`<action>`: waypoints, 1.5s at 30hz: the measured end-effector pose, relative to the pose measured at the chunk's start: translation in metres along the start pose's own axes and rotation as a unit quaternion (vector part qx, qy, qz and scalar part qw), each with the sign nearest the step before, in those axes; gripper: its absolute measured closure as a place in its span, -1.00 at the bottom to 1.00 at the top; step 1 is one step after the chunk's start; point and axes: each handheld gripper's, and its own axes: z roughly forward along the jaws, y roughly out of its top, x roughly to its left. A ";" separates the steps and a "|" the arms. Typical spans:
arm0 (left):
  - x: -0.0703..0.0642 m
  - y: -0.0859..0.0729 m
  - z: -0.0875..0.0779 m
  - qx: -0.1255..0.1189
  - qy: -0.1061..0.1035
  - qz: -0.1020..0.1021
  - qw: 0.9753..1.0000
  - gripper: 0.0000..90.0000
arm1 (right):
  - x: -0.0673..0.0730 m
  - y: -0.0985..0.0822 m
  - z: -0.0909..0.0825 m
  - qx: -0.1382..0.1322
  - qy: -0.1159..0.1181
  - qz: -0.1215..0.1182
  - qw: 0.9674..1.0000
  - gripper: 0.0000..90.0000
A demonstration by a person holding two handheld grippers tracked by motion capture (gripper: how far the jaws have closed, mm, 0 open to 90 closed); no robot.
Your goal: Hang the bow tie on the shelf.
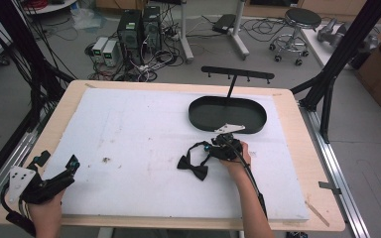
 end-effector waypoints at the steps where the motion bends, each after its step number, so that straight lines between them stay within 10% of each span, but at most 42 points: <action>1: 0.000 0.000 0.000 0.000 -0.001 0.000 1.000 -0.72 | 0.000 0.000 0.001 0.003 0.003 -0.001 1.000 0.39; 20: 0.002 0.000 -0.001 -0.001 0.000 -0.005 1.000 -0.73 | 0.020 0.000 0.002 0.006 -0.025 -0.079 0.997 0.95; 31: 0.002 0.000 -0.001 -0.002 -0.001 -0.007 1.000 -0.73 | 0.030 0.010 -0.035 -0.123 -0.086 -0.134 0.980 0.95; 45: -0.002 -0.003 0.002 0.003 -0.008 -0.005 1.000 -0.72 | 0.019 0.022 -0.079 -0.253 -0.125 -0.085 0.955 0.95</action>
